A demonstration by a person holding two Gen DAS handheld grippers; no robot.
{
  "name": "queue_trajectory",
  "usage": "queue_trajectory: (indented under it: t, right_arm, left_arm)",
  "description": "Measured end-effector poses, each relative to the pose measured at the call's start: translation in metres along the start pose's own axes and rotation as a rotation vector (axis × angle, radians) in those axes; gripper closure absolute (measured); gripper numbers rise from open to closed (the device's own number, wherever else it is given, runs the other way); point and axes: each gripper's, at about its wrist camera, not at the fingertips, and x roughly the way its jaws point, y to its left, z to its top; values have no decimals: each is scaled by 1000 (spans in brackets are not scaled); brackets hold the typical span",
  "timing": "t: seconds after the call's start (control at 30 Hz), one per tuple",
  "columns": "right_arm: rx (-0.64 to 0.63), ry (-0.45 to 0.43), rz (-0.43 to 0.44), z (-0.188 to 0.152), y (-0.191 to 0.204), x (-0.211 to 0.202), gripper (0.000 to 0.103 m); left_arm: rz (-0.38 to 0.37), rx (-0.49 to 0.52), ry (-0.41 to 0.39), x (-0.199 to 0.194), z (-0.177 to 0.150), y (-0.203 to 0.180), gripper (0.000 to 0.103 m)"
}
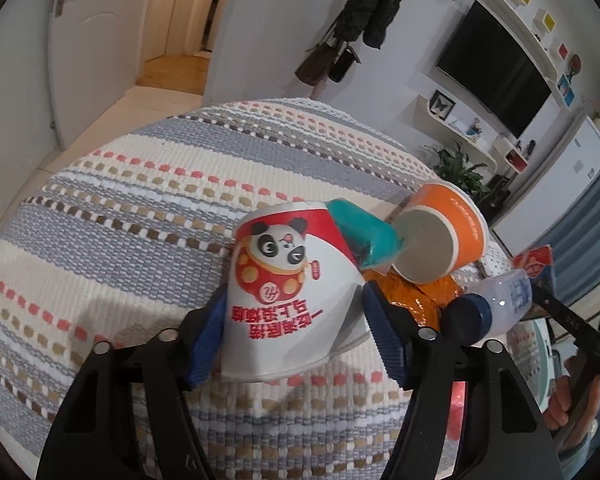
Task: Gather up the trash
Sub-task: 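Grasp the blue box with the right gripper while the left gripper grasps the paper cup, then carry the blue box and paper cup to the basket and release both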
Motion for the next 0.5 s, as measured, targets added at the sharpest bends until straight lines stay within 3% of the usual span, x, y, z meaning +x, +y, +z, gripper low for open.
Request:
queue_trajectory:
  t: [0.03,0.1,0.23,0.5]
  right_arm:
    - [-3,-10,-5,0,0,-2,88]
    - [-7,-27,-12,0,0,-7,88]
    - [-2,-55,-13,-1,-3,-19,88]
    - [7,-119,-30,-7,-8,-49,88]
  left_arm:
    - [-10,-6,-9,-2,0,1,52]
    - [-42,-26,-32,-8,0,5,59]
    - [-60,4,-80,-24,-3,-1,67]
    - [-123,72,-190,-71,-10,-33,69]
